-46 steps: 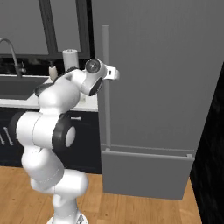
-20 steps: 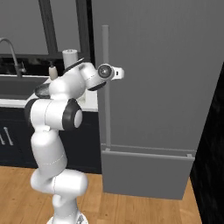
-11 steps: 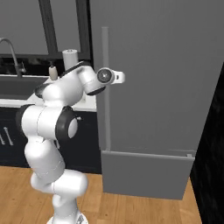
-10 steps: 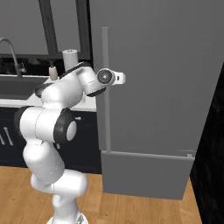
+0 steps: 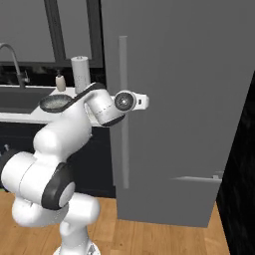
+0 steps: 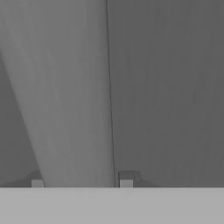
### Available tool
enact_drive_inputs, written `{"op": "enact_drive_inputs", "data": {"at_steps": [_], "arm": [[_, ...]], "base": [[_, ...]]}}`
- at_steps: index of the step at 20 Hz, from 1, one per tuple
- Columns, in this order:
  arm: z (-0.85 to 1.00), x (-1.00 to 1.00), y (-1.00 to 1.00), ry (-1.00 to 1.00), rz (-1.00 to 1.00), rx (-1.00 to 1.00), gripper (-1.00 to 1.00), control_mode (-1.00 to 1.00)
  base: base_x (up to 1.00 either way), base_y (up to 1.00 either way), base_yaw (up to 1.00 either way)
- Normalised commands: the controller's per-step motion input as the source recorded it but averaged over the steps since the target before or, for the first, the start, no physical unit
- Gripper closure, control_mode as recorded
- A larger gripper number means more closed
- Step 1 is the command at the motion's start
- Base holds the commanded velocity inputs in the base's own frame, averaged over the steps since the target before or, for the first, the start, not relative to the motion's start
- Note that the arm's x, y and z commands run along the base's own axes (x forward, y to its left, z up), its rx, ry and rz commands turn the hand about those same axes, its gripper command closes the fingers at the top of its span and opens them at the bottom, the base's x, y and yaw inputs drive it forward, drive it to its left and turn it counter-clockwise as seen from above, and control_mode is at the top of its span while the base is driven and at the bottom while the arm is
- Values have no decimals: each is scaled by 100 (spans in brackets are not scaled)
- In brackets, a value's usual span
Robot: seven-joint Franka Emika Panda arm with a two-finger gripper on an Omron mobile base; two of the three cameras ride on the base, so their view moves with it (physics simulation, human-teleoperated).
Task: Grab a lemon wedge from the fridge and one ice cube from the ice bowl, and put them in the glass of lemonade.
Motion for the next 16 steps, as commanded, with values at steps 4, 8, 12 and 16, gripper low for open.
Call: {"op": "enact_drive_inputs", "data": {"at_steps": [4,8,12,16], "arm": [[8,-99,-100,4,-2,4,100,-100],[16,-87,-100,5,-1,2,100,-100],[28,-76,-100,6,0,2,100,-100],[46,-65,-86,5,0,1,100,-100]], "base": [[0,0,0],[0,0,0],[0,0,0],[0,0,0]]}}
